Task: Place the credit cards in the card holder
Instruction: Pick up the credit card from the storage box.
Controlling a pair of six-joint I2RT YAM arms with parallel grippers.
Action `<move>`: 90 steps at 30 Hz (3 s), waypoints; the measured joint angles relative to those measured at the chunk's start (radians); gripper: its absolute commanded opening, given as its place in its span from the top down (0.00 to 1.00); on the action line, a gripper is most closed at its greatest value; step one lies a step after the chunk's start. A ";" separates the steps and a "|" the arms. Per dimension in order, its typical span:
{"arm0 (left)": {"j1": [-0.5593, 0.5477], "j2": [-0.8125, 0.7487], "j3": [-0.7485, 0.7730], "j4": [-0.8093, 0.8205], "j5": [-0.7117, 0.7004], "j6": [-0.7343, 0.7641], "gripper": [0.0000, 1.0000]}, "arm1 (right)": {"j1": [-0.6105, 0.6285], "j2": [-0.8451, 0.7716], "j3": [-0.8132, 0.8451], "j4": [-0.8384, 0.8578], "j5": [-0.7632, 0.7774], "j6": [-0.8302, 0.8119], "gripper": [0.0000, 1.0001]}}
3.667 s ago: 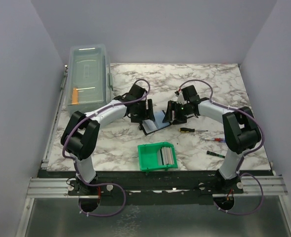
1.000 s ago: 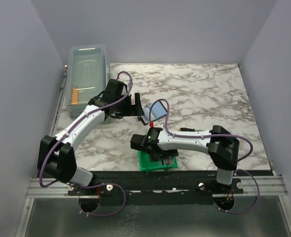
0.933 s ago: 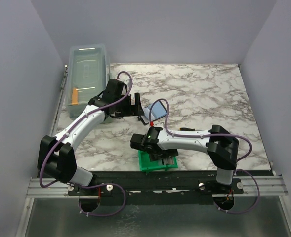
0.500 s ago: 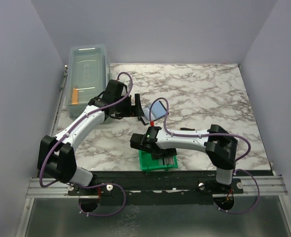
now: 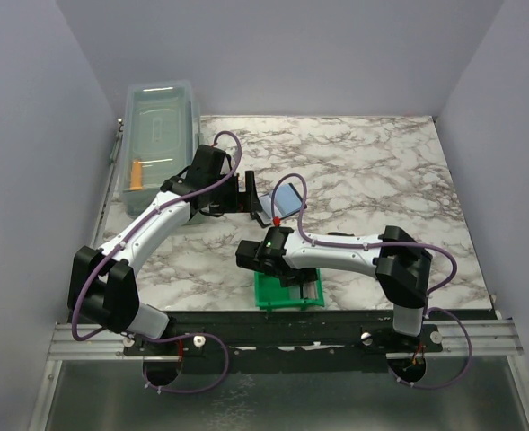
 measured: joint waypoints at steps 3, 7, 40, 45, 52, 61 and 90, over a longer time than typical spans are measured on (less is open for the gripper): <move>0.000 0.000 0.000 0.000 0.002 0.002 0.10 | 0.000 0.000 0.000 0.003 0.000 -0.003 0.55; 0.000 0.000 0.000 0.000 0.003 0.002 0.10 | 0.000 0.000 -0.002 0.015 -0.002 -0.011 0.59; 0.000 0.000 -0.006 0.000 0.011 0.003 0.10 | -0.001 -0.044 0.002 0.073 -0.039 -0.010 1.00; 0.000 0.000 -0.006 0.000 0.016 0.002 0.09 | -0.005 -0.153 -0.056 0.151 -0.069 -0.031 1.00; 0.000 0.000 -0.005 0.000 0.041 -0.003 0.04 | -0.046 -0.377 -0.176 0.310 -0.136 -0.127 1.00; 0.061 0.000 -0.005 0.063 0.201 -0.079 0.04 | -0.204 -0.631 -0.222 0.459 -0.307 -0.333 1.00; 0.044 0.045 -0.257 1.008 0.594 -0.717 0.69 | -0.826 -0.435 -0.218 1.144 -1.339 -0.539 1.00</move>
